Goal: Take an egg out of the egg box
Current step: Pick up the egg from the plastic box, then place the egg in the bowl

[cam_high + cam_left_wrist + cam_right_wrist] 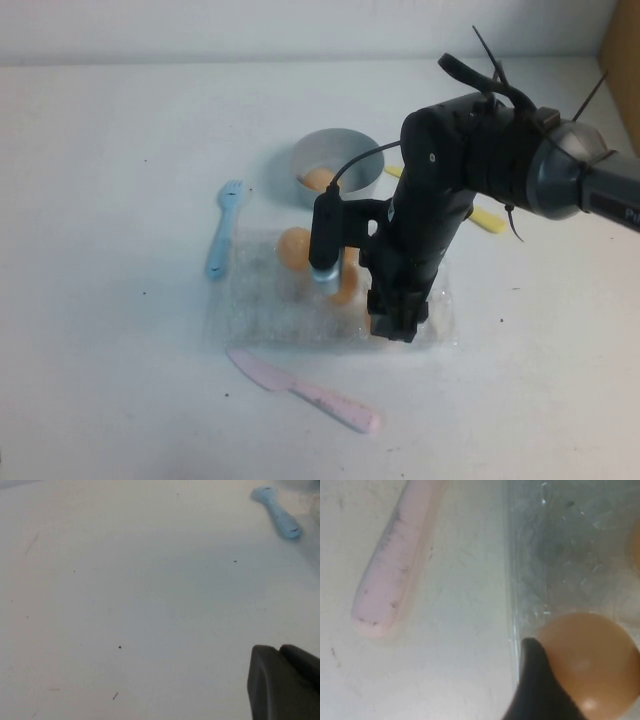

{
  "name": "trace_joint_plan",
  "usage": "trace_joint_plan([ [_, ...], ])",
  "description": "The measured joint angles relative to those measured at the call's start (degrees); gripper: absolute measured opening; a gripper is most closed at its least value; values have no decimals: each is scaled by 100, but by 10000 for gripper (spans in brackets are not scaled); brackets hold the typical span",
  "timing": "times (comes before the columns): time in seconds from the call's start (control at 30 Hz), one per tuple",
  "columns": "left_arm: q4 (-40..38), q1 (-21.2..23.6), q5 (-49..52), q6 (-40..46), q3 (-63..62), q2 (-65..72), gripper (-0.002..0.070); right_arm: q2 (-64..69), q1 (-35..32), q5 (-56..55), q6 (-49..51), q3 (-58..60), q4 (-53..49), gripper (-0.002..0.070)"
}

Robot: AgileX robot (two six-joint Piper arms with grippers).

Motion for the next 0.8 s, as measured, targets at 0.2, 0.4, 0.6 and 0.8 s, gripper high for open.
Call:
trace_joint_plan([
  [0.2,0,0,0,0,0,0,-3,-308,0,56,38,9,-173,354],
  [0.4,0,0,0,0,0,0,-3,-711,0,127,38,9,-272,353],
  [0.6,0,0,0,0,0,0,-3,-889,0,-802,1252,-206,-670,352],
  [0.8,0,0,0,0,0,0,-3,-375,-25,-1594,2974,-1060,-1736,352],
])
